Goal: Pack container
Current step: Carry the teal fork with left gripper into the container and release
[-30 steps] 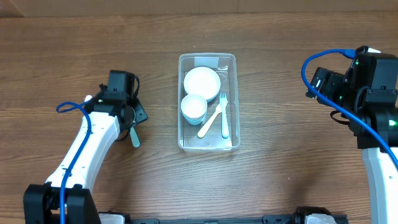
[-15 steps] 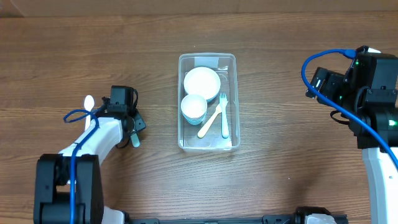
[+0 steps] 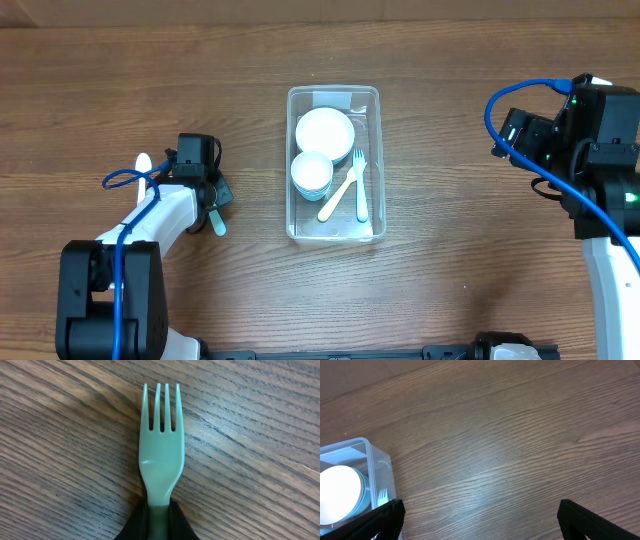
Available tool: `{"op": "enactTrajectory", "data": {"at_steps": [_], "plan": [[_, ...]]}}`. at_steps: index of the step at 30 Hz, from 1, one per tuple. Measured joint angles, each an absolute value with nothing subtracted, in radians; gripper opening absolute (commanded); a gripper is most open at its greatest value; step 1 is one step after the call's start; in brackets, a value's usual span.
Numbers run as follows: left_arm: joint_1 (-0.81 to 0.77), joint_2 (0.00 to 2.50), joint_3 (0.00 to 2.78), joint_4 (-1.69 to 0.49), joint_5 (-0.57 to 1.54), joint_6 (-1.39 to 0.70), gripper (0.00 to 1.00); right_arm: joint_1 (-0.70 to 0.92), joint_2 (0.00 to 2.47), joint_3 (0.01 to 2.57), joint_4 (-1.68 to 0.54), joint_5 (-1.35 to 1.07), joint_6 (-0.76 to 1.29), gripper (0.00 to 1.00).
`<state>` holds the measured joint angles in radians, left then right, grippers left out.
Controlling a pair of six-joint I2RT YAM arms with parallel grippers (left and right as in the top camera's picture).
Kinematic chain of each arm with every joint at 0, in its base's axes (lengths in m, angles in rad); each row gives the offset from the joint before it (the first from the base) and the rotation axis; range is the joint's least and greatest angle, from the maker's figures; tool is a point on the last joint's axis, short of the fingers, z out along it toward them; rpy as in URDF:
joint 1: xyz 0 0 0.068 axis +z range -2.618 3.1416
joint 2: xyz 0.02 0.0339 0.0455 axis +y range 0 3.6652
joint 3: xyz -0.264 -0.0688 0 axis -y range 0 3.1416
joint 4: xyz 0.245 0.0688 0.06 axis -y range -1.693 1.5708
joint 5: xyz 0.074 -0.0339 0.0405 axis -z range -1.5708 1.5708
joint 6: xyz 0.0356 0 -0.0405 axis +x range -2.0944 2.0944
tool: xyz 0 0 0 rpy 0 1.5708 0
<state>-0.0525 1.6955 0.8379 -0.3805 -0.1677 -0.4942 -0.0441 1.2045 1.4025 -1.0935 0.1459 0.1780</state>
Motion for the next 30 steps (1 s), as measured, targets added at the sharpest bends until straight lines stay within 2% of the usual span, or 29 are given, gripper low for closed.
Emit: {"op": "enactTrajectory", "data": {"at_steps": [8,13,22,30], "plan": [[-0.060,1.734,1.022,-0.565,-0.123,-0.482,0.09,-0.044,1.205,1.402,-1.093,0.146,0.179,1.00],[-0.126,1.736,1.198,-0.671,-0.117,-0.463,0.09,-0.044,1.205,1.402,-1.094,0.146,0.178,1.00],[-0.397,1.736,1.591,-0.905,-0.112,-0.464,0.09,-0.044,1.205,1.402,-1.094,0.146,0.179,1.00],[-0.588,1.736,1.697,-0.986,-0.082,-0.566,0.09,-0.044,1.205,1.402,-1.093,0.146,0.178,1.00]]}}
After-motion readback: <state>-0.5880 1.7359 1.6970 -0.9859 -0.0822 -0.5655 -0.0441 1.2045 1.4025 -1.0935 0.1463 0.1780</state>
